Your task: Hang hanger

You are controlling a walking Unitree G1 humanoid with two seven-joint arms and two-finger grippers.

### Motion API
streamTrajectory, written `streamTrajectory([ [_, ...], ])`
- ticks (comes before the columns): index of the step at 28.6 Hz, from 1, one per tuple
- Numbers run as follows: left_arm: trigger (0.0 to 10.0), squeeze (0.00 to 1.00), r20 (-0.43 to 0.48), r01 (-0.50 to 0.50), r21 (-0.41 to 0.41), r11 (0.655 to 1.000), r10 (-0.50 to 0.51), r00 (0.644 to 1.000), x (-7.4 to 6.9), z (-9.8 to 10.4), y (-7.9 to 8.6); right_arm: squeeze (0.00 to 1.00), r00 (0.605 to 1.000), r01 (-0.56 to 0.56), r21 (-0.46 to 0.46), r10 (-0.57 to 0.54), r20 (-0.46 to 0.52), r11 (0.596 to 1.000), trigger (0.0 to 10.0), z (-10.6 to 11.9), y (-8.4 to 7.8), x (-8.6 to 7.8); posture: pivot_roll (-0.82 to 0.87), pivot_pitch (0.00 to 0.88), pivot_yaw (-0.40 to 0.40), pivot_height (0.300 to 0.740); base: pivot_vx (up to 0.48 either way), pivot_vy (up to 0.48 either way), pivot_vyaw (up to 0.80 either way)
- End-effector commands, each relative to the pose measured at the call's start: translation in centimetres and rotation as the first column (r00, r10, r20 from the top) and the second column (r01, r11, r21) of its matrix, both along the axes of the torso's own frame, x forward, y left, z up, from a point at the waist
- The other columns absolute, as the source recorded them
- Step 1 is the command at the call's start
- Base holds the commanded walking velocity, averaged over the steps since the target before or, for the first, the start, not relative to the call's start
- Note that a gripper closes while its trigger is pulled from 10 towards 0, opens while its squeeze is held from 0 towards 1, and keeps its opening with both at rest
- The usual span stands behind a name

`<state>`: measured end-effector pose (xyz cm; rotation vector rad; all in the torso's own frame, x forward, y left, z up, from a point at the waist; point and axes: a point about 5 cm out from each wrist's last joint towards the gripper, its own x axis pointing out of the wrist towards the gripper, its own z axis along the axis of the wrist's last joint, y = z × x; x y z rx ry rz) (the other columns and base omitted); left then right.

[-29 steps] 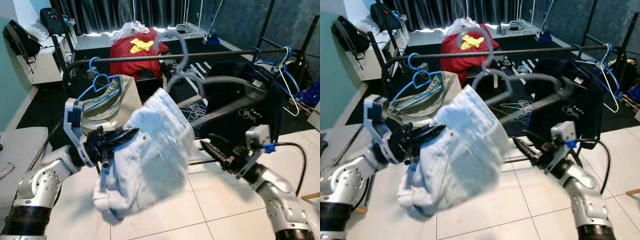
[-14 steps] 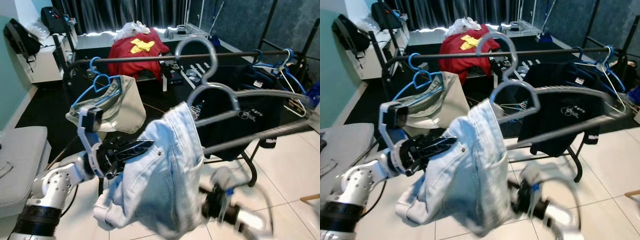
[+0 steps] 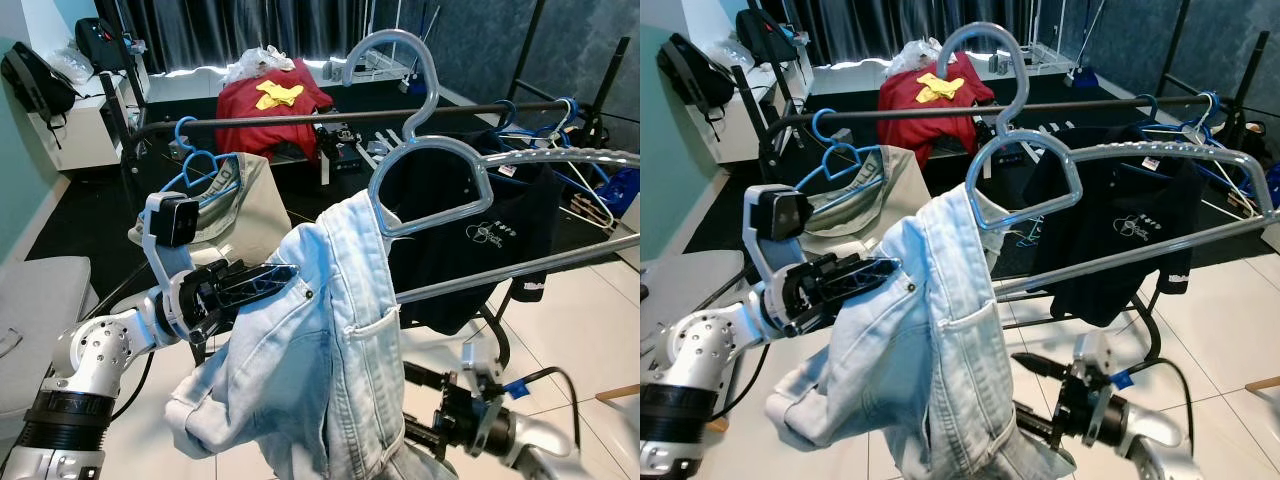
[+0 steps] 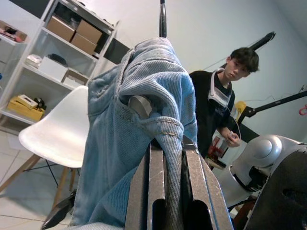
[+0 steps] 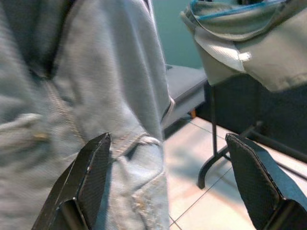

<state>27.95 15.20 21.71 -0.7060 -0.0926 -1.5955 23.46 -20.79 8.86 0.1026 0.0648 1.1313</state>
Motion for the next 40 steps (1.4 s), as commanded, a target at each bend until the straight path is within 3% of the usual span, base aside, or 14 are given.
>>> streamTrajectory([
  [1, 0.0, 0.00, 0.033, 0.001, -0.013, 1.000, 0.000, 0.999, 0.1, 0.8, 0.6, 1.00, 0.999, -0.033, 0.005, 0.033, -0.004, 0.999, 10.0, 0.3, 0.2, -0.2, -0.08, 0.058, 0.015, 0.740, 0.000, 0.000, 0.00],
  [5, 0.0, 0.00, 0.031, -0.001, -0.010, 1.000, 0.001, 1.000, 0.1, 0.8, 0.6, 1.00, 0.993, -0.087, -0.025, 0.085, -0.087, 0.996, 10.0, 0.0, -0.1, -0.8, -0.08, 0.060, 0.017, 0.740, 0.000, 0.000, 0.00],
  [6, 0.0, 0.00, 0.030, -0.002, -0.009, 1.000, 0.002, 1.000, 0.2, 0.7, 0.6, 0.33, 0.979, -0.129, -0.042, 0.120, -0.166, 0.991, 10.0, -0.4, -0.3, -1.3, -0.08, 0.060, 0.017, 0.740, 0.000, 0.000, 0.00],
  [7, 0.0, 0.00, 0.032, -0.007, -0.005, 1.000, 0.007, 0.999, 0.3, 0.7, 0.6, 0.00, 0.960, -0.169, -0.077, 0.146, -0.239, 0.983, 10.0, -0.9, -0.7, -1.7, -0.07, 0.059, 0.016, 0.740, 0.000, 0.000, 0.00],
  [10, 0.0, 0.00, 0.034, -0.016, -0.003, 1.000, 0.016, 0.999, 0.4, 0.8, 0.6, 0.00, 0.948, -0.187, -0.109, 0.150, -0.282, 0.976, 10.0, -1.3, -1.5, -1.9, -0.07, 0.058, 0.016, 0.740, 0.000, 0.000, 0.00],
  [16, 0.0, 0.00, 0.045, -0.066, 0.012, 0.998, 0.065, 0.997, 0.8, 0.7, 0.9, 0.00, 0.983, -0.098, -0.092, 0.082, -0.167, 0.991, 10.0, -0.2, -2.5, -1.0, -0.06, 0.057, 0.019, 0.740, 0.000, 0.000, 0.00],
  [21, 0.0, 0.00, 0.063, -0.142, 0.023, 0.990, 0.140, 0.988, 1.4, 0.5, 1.0, 0.00, 0.994, -0.049, -0.041, 0.045, -0.104, 0.998, 10.0, 1.8, -3.2, -1.3, -0.07, 0.056, 0.023, 0.740, 0.000, 0.000, 0.00],
  [26, 0.0, 0.00, 0.051, -0.230, -0.013, 0.973, 0.230, 0.972, 2.2, 0.4, 1.2, 0.00, 0.999, -0.013, 0.031, 0.012, 0.034, 0.999, 10.0, 5.2, -2.3, -1.5, -0.08, 0.055, 0.035, 0.740, 0.000, 0.000, 0.00],
  [27, 0.0, 0.00, 0.041, -0.204, -0.029, 0.979, 0.205, 0.978, 2.0, 0.5, 1.1, 0.00, 0.998, -0.014, 0.023, 0.013, 0.057, 1.000, 3.9, 5.3, -2.0, -1.4, -0.09, 0.051, 0.038, 0.740, 0.000, 0.000, 0.00],
  [29, 0.0, 0.00, 0.041, -0.204, -0.029, 0.979, 0.205, 0.978, 2.0, 0.5, 1.1, 0.00, 0.998, -0.014, 0.023, 0.013, 0.057, 1.000, 3.9, 5.3, -2.0, -1.4, -0.09, 0.051, 0.038, 0.740, 0.000, 0.000, 0.00],
  [30, 0.0, 0.00, 0.037, -0.179, -0.036, 0.983, 0.180, 0.983, 1.9, 0.6, 1.1, 0.00, 0.997, -0.016, 0.005, 0.015, 0.070, 1.000, 1.9, 5.1, -1.9, -1.3, -0.08, 0.050, 0.039, 0.740, 0.000, 0.000, 0.00],
  [32, 0.0, 0.00, 0.037, -0.179, -0.036, 0.983, 0.180, 0.983, 1.9, 0.6, 1.1, 0.00, 0.997, -0.016, 0.005, 0.015, 0.070, 1.000, 1.9, 5.1, -1.9, -1.3, -0.08, 0.050, 0.039, 0.740, 0.000, 0.000, 0.00],
  [33, 0.0, 0.00, 0.035, -0.154, -0.037, 0.987, 0.156, 0.987, 1.7, 0.7, 1.0, 0.00, 0.995, -0.006, -0.060, 0.012, 0.098, 0.998, 0.0, 4.1, -2.0, -0.8, -0.08, 0.043, 0.039, 0.740, 0.000, 0.000, 0.00],
  [40, 0.0, 0.00, 0.031, -0.101, -0.032, 0.994, 0.102, 0.994, 1.4, 0.7, 0.9, 0.00, 0.987, 0.068, -0.139, -0.046, 0.154, 0.988, 0.0, 2.9, -2.6, 0.4, -0.08, 0.042, 0.036, 0.740, 0.000, 0.000, 0.00],
])
